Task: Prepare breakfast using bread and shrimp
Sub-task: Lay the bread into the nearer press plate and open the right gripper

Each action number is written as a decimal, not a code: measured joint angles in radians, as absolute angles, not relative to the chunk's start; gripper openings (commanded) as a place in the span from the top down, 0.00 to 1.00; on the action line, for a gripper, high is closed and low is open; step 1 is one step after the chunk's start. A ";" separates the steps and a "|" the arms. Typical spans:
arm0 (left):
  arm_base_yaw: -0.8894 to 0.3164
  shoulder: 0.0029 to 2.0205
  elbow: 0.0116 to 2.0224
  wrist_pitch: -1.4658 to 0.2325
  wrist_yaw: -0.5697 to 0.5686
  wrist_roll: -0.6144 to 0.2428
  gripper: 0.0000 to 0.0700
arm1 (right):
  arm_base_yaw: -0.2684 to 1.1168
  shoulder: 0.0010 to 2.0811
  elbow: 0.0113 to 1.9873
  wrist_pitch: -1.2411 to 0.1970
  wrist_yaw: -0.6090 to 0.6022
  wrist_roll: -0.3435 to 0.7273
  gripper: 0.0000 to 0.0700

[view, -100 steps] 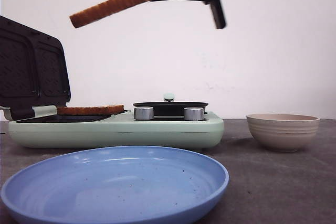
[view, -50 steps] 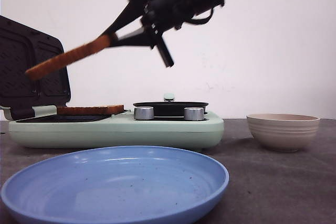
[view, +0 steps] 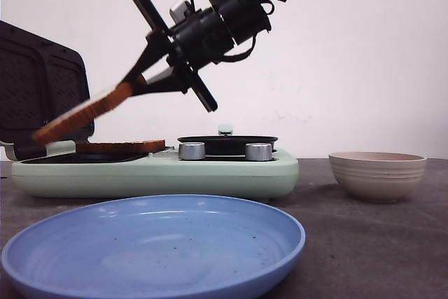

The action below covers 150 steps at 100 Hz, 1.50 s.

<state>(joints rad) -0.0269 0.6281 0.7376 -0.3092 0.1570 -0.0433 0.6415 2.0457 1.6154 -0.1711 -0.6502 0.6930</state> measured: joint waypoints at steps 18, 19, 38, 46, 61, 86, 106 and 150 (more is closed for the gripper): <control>-0.033 0.628 0.738 -0.309 0.157 -0.043 0.04 | 0.641 2.075 1.620 -0.157 -0.624 0.698 1.00; -0.034 0.628 0.738 -0.309 0.157 -0.043 0.04 | 0.642 2.077 1.621 -0.155 -0.624 0.698 1.00; -0.041 0.628 0.738 -0.310 0.157 -0.044 0.04 | 0.650 2.079 1.621 -0.112 -0.618 0.718 1.00; -0.044 0.628 0.738 -0.310 0.157 -0.044 0.04 | 0.656 2.080 1.621 -0.112 -0.614 0.723 1.00; -0.044 0.628 0.738 -0.309 0.157 -0.044 0.04 | 0.664 2.091 1.621 -0.112 -0.604 0.731 1.00; -0.044 0.628 0.738 -0.310 0.157 -0.044 0.04 | 0.674 2.093 1.621 -0.108 -0.589 0.738 1.00; -0.044 0.628 0.738 -0.309 0.157 -0.044 0.04 | 0.677 2.102 1.621 -0.049 -0.596 0.760 1.00; -0.044 0.628 0.738 -0.305 0.157 -0.044 0.04 | 0.680 2.103 1.621 0.004 -0.615 0.796 1.00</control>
